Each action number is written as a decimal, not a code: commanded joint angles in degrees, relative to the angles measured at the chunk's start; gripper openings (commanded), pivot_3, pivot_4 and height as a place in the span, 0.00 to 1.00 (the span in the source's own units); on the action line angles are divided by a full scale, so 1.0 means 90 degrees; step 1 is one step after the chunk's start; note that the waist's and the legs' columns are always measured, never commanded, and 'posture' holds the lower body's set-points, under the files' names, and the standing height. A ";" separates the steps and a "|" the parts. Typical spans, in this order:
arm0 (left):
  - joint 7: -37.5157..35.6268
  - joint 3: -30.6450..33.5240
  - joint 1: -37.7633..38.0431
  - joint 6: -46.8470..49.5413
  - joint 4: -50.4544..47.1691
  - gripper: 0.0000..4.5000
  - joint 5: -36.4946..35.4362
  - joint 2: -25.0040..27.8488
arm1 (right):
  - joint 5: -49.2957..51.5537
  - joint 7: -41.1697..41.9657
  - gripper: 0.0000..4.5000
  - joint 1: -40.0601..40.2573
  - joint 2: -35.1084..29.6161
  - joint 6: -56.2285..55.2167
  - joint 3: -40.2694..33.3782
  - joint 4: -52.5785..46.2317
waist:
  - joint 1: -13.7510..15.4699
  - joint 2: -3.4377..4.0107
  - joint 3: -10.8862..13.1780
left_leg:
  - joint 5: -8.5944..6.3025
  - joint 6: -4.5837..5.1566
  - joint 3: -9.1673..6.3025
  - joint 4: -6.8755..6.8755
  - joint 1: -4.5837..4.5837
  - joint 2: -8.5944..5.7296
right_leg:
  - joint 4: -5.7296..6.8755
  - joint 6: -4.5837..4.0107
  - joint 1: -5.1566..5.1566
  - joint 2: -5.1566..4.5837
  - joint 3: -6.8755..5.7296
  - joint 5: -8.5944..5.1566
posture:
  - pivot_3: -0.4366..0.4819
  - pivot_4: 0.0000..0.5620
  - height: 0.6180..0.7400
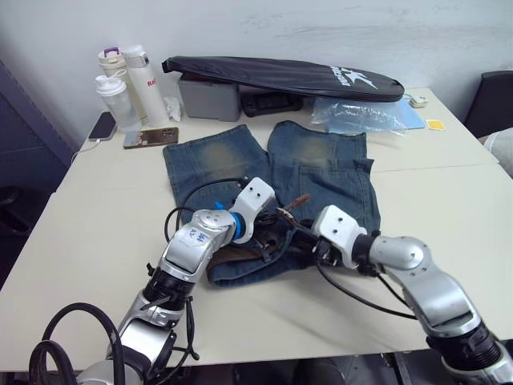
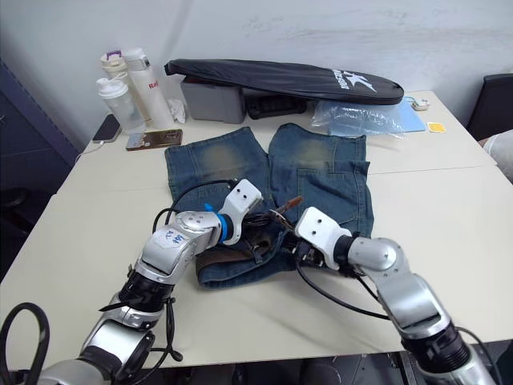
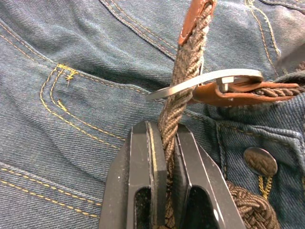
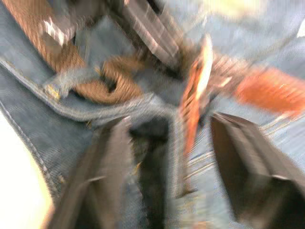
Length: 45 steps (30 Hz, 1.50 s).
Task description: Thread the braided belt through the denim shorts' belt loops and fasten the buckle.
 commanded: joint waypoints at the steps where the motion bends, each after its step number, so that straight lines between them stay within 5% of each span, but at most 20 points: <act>1: -0.0108 -0.0033 -0.0143 -0.0065 -0.0143 0.00 -0.0038 -0.0046 | -0.0073 0.0156 0.99 -0.0676 -0.0356 -0.0581 -0.0433 0.0277 | 0.0006 -0.0001 0.0000 | 0.0000 0.0000 0.0001 0.0000 0.0000 0.0000 | -0.0001 0.0000 0.0000 0.0000 0.0000 0.0000 | 0.48 0.27 0.03; 10: -0.0306 -0.0083 -0.0240 -0.0200 -0.0271 0.00 -0.0056 -0.0052 | -0.1831 0.0191 0.99 -0.1472 -0.0481 -0.2797 0.1043 0.2045 | 0.0066 -0.0002 0.0004 | 0.0014 -0.0010 0.0075 0.0004 0.0003 0.0000 | -0.0001 0.0002 -0.0003 0.0000 -0.0010 0.0001 | 0.48 0.27 0.03; 21: -0.0450 -0.0163 -0.0318 -0.0389 -0.0325 0.00 0.0008 0.0001 | -0.2670 0.0172 0.99 -0.1991 -0.0094 -0.4270 0.1461 0.3165 | 0.0054 -0.0003 0.0005 | 0.0039 -0.0043 0.0162 0.0022 0.0000 0.0016 | 0.0006 0.0002 -0.0012 -0.0013 0.0000 0.0001 | 0.48 0.27 0.03; 26: -0.0457 -0.0173 -0.0345 -0.0460 -0.0286 0.00 0.0015 0.0004 | -0.2641 0.0276 0.67 -0.1968 -0.0009 -0.4434 0.1412 0.3194 | 0.0052 -0.0003 0.0005 | 0.0043 -0.0052 0.0164 0.0023 0.0000 0.0017 | 0.0008 0.0002 -0.0012 -0.0013 0.0000 0.0001 | 0.48 0.27 0.03; 32: -0.0495 -0.0162 -0.0333 -0.0597 -0.0259 0.00 0.0012 0.0007 | -0.2589 0.0378 0.01 -0.1890 0.0041 -0.4477 0.1339 0.3126 | 0.0046 -0.0003 0.0005 | 0.0043 -0.0052 0.0164 0.0024 0.0000 0.0017 | 0.0011 0.0003 -0.0012 -0.0012 -0.0002 0.0001 | 0.48 0.27 0.03; 34: -0.0483 -0.0133 -0.0358 -0.0642 -0.0236 0.00 0.0025 -0.0001 | -0.2605 0.0392 0.00 -0.1872 0.0013 -0.4510 0.1304 0.3146 | 0.0044 -0.0003 0.0005 | 0.0043 -0.0052 0.0164 0.0024 0.0000 0.0017 | 0.0012 0.0003 -0.0013 -0.0013 -0.0002 0.0001 | 0.48 0.27 0.03; 39: -0.0746 0.0313 -0.0359 -0.0331 -0.0355 0.45 -0.0341 0.0139 | -0.2563 0.0427 0.00 -0.1797 -0.0144 -0.4576 0.1140 0.3100 | 0.0043 -0.0003 0.0005 | 0.0043 -0.0052 0.0164 0.0026 0.0000 0.0017 | 0.0013 0.0003 -0.0014 -0.0012 -0.0003 0.0001 | 0.48 0.27 0.03; 45: -0.2135 0.0812 -0.0459 0.0113 -0.0418 0.89 -0.1162 0.1282 | -0.2515 0.0465 0.00 -0.1635 -0.0441 -0.4794 0.0901 0.2787 | -0.0037 -0.0003 0.0005 | 0.0043 -0.0052 0.0164 0.0028 0.0003 0.0019 | 0.0016 0.0002 -0.0016 -0.0011 -0.0006 0.0001 | 0.48 0.27 0.03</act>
